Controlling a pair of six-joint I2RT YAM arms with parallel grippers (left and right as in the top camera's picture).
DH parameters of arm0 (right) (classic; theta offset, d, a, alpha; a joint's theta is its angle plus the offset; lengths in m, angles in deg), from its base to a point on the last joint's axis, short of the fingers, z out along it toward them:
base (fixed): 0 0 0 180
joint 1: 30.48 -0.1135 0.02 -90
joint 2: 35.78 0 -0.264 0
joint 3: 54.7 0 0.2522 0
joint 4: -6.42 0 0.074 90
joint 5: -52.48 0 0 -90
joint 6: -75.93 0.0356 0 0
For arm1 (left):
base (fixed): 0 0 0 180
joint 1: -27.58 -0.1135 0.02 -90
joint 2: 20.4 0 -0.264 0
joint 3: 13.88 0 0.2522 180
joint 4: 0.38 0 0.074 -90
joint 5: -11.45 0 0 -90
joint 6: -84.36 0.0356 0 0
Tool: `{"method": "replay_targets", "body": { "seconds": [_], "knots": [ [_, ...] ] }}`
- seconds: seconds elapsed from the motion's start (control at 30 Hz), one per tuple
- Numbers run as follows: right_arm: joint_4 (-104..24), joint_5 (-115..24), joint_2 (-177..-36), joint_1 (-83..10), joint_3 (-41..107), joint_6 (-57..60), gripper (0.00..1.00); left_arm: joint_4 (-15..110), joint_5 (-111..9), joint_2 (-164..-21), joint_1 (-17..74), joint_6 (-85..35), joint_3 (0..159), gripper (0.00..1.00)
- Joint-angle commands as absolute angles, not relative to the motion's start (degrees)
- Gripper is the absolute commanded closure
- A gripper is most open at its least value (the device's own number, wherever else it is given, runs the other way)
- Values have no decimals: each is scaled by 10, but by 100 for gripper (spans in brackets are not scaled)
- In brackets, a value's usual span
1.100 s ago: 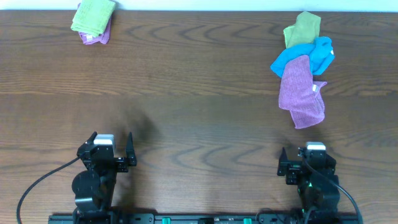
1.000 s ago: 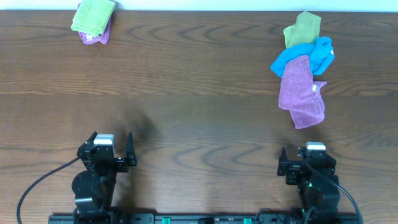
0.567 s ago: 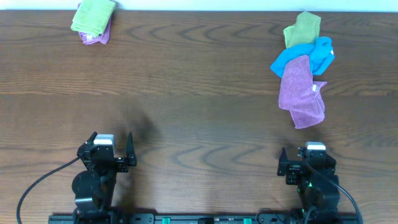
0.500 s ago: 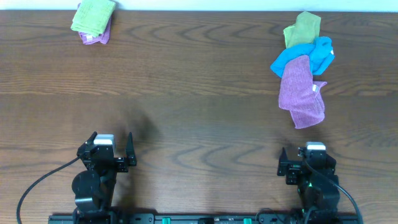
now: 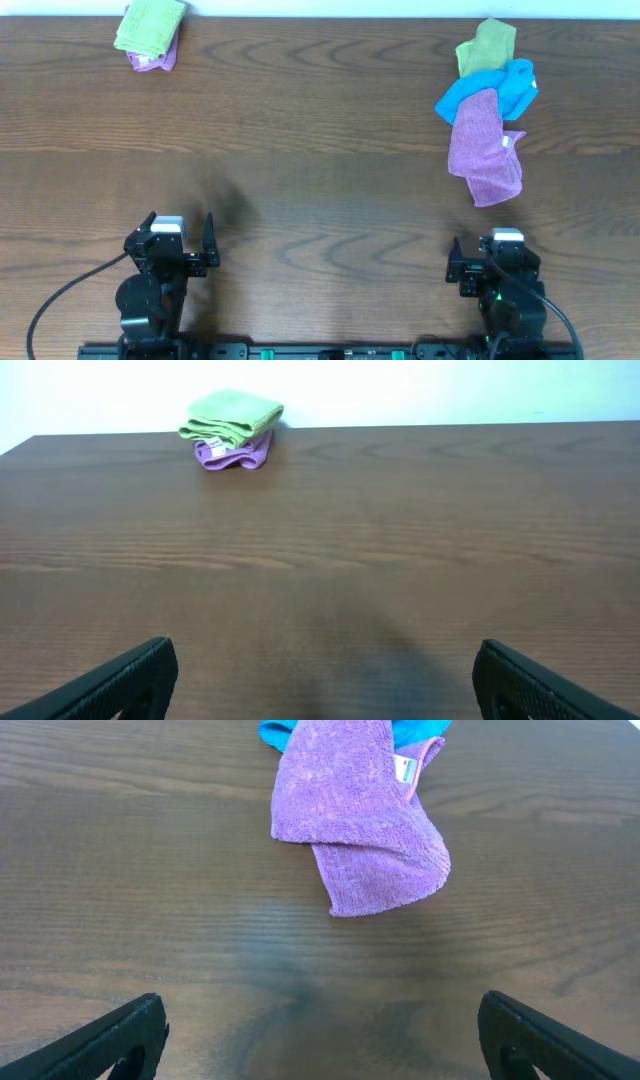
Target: Fold the cloth
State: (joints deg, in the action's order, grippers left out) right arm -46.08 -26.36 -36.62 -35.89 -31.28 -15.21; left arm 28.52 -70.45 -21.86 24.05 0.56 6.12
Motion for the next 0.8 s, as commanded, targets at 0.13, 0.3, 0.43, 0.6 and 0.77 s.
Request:
{"method": "replay_targets", "body": {
  "seconds": [0.13,0.3,0.43,0.6,0.77],
  "knots": [
    [-459,-266,-361,-358,-317,-161,1,289,-715,-220,242,4,46,5],
    [-389,-300,-361,-358,-317,-141,1,289,-715,-220,242,4,46,5],
    [-283,-320,-361,-358,-317,96,1,289,-715,-220,242,4,46,4],
    [-174,-206,-362,-357,-317,286,1,289,-715,-220,242,4,46,4],
    [-122,-201,-437,-339,-316,280,1,289,-715,-220,242,4,46,4]
  ]
}}
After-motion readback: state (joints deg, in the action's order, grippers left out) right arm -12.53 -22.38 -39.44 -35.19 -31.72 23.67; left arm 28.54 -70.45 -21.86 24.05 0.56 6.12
